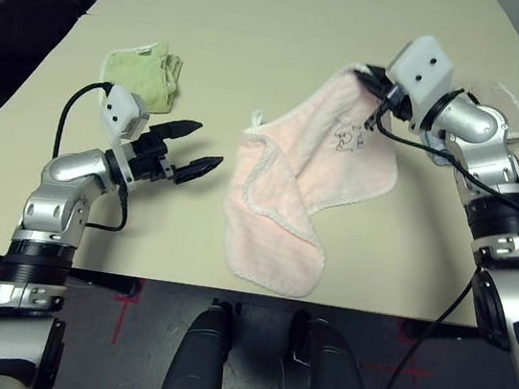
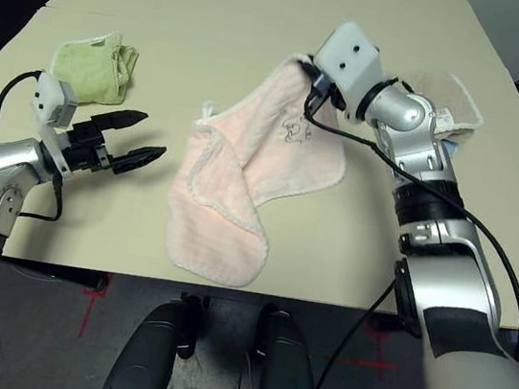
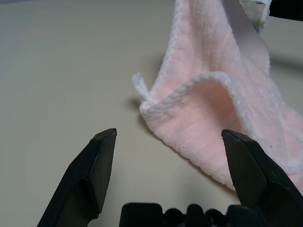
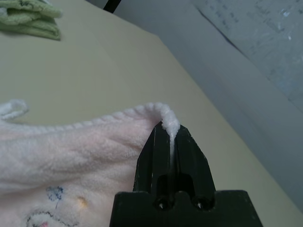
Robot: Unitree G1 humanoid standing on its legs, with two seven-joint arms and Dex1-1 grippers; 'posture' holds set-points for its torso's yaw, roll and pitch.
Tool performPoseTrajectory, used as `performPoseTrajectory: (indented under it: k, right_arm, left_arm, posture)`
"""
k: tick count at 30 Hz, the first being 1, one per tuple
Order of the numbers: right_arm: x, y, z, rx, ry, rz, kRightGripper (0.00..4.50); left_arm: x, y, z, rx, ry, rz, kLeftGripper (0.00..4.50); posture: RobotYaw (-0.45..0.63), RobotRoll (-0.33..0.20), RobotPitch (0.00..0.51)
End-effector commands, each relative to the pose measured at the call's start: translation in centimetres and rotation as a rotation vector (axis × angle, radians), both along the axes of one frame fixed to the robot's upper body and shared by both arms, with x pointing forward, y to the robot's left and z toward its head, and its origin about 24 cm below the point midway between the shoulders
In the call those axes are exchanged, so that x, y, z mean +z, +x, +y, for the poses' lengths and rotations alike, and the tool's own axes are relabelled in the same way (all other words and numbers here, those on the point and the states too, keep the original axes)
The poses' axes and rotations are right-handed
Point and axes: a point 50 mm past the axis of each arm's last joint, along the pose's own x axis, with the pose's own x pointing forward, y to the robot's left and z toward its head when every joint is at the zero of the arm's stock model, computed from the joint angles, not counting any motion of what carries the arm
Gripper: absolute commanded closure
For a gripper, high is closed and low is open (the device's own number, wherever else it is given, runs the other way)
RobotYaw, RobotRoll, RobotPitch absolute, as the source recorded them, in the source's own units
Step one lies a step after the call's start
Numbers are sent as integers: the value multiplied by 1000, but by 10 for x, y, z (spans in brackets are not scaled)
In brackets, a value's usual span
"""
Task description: Fold the towel and set it aside.
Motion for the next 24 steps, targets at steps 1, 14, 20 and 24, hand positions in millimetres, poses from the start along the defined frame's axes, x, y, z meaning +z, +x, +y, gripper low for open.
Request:
performPoseTrajectory:
  k: [1, 14, 20, 24]
  right_arm:
    - [14, 1, 5, -9, 37, -120, 4436]
    - [64, -13, 32, 88, 112, -412, 4436]
    - [95, -20, 33, 86, 130, -496, 4436]
    - [110, -24, 33, 82, 136, -536, 4436]
  left_arm:
    - [-7, 6, -6, 6, 3, 37, 0]
    - [-5, 19, -21, -45, 3, 43, 0]
    - [-5, 22, -24, -58, 0, 38, 0]
    - [-5, 23, -26, -68, -4, 33, 0]
  posture:
    - [9, 0, 214]
    - [3, 0, 215]
    - [-13, 0, 209]
    - [-12, 0, 207]
